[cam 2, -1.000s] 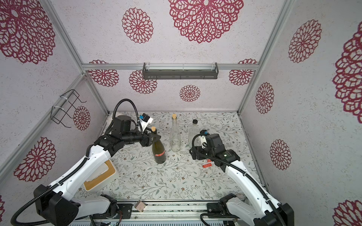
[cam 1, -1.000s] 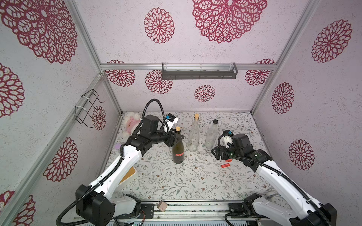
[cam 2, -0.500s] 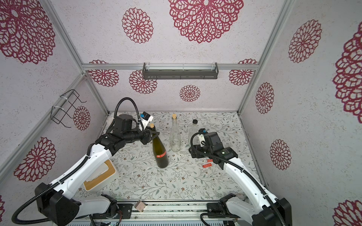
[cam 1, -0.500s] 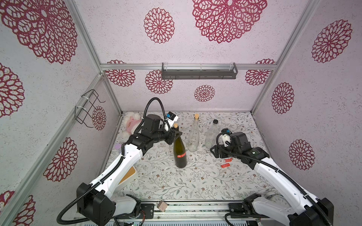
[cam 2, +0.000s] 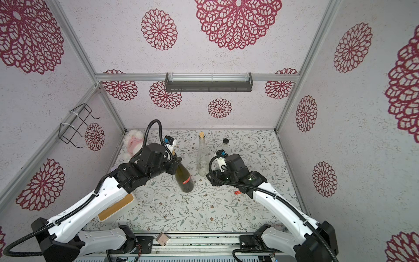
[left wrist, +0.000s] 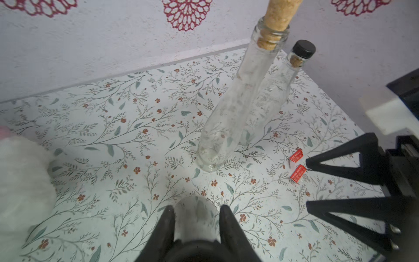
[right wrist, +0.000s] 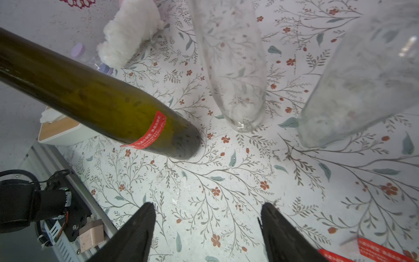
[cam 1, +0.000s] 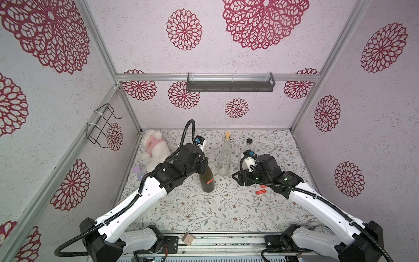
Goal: Remove the label from the bottle
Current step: Hold the bottle at the center of the board.
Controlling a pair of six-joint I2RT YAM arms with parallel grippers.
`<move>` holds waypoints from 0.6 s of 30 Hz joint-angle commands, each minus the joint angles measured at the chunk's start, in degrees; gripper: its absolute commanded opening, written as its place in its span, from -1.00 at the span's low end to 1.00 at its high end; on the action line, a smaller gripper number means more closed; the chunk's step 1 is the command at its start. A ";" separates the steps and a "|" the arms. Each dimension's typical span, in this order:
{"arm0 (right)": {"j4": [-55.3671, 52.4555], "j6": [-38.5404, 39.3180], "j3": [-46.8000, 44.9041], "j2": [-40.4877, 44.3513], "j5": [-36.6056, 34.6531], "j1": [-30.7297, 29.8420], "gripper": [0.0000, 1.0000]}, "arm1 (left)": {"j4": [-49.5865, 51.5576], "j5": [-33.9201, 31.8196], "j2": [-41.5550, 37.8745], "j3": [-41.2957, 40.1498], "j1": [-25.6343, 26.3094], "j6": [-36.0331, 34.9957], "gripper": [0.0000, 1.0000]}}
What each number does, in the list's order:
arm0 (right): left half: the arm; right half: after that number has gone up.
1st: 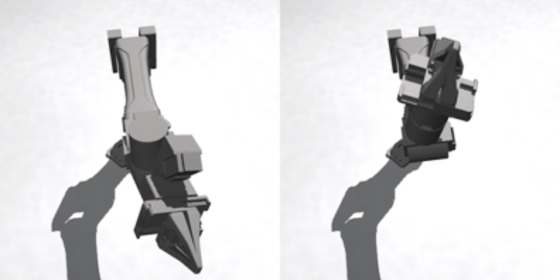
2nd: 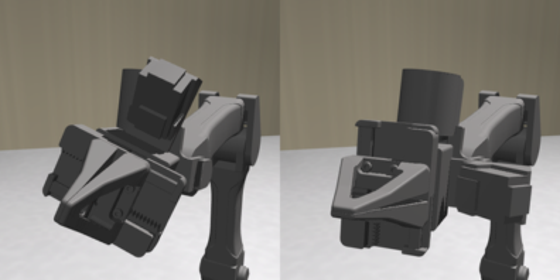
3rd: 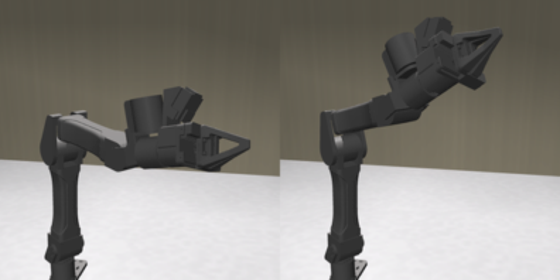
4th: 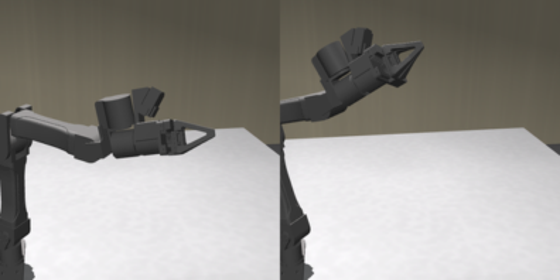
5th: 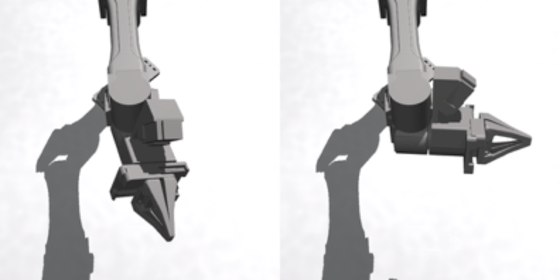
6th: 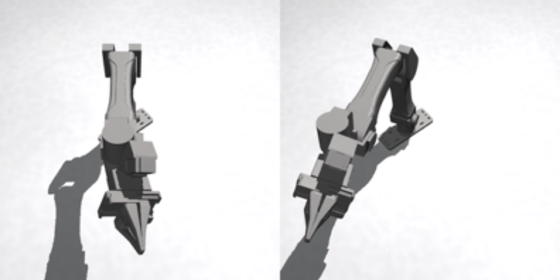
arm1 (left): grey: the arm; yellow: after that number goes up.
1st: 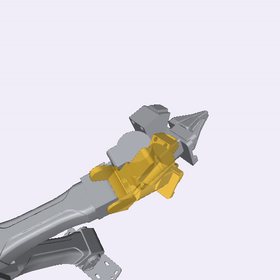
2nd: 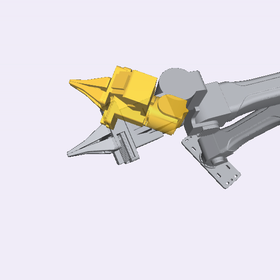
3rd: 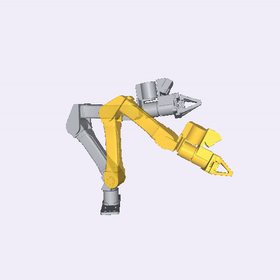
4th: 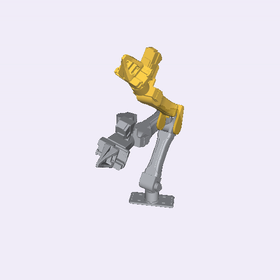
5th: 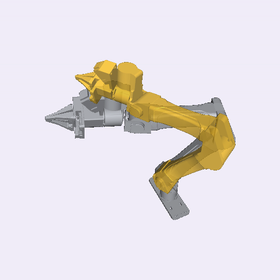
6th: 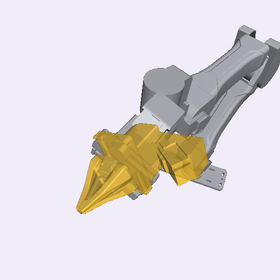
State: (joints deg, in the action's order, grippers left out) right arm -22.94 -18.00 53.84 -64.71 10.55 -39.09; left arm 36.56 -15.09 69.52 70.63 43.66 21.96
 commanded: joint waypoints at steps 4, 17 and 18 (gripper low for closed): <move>7.60 -3.35 -0.41 -2.28 -3.30 -8.20 0.46 | 0.76 -14.92 -2.07 1.44 5.07 13.53 -0.53; 13.91 -8.06 1.67 -9.49 -7.57 -18.01 0.40 | 6.17 -21.07 0.56 5.10 8.72 20.51 -0.53; 13.93 -8.38 1.95 -9.94 -7.84 -18.17 0.40 | 6.41 -21.46 0.79 5.30 8.78 20.50 -0.53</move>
State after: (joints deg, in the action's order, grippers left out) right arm -11.09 -24.27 53.78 -74.17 5.04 -56.47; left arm 44.93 -32.62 70.32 73.06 51.70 39.35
